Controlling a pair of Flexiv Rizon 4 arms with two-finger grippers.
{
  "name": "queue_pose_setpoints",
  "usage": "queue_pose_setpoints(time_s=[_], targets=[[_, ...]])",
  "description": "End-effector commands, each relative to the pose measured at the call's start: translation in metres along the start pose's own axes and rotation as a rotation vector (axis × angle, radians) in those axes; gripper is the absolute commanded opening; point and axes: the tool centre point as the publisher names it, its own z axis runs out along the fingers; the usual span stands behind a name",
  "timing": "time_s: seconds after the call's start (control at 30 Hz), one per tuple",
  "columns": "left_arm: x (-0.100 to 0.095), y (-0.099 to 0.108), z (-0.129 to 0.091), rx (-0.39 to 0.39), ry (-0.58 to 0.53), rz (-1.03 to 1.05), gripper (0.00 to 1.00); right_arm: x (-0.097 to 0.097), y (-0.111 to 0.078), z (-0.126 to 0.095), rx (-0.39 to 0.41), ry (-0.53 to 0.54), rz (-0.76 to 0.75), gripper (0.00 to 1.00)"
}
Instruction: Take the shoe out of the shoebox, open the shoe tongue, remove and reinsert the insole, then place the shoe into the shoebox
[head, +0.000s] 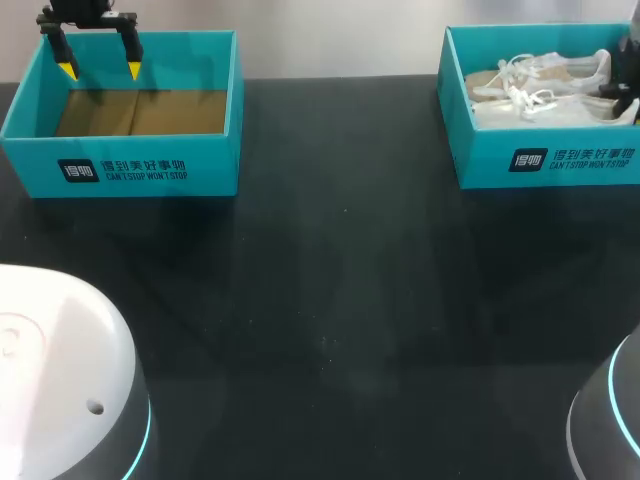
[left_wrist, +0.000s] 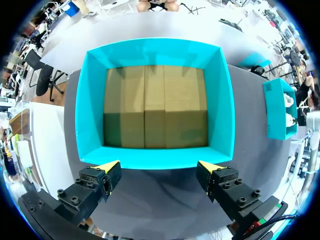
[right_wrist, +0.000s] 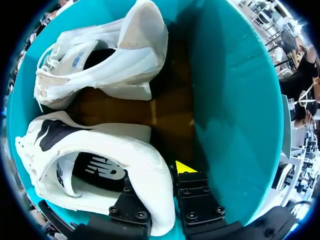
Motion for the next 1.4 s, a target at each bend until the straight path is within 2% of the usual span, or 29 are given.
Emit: queue_pose_setpoints(time_s=[0.03, 0.27, 0.6, 0.9, 1.27, 1.4], targets=[[0.000, 0.000, 0.000, 0.000, 0.000, -0.001, 1.00, -0.003, -0.001, -0.005, -0.014, 0.006, 0.007, 0.00], [0.000, 0.000, 0.000, 0.000, 0.000, -0.001, 1.00, -0.007, 0.000, -0.024, -0.050, 0.007, 0.027, 0.00], [0.000, 0.000, 0.000, 0.000, 0.000, -0.001, 1.00, -0.014, -0.001, -0.073, -0.109, -0.042, 0.063, 0.00], [0.000, 0.000, 0.000, 0.000, 0.000, -0.001, 1.00, -0.014, 0.002, -0.117, -0.124, -0.126, 0.112, 0.00], [0.000, 0.000, 0.000, 0.000, 0.000, -0.001, 1.00, -0.017, 0.009, -0.169, -0.161, -0.168, 0.121, 0.00], [0.000, 0.000, 0.000, 0.000, 0.000, -0.001, 1.00, -0.012, 0.000, -0.184, -0.154, -0.182, 0.138, 0.00]])
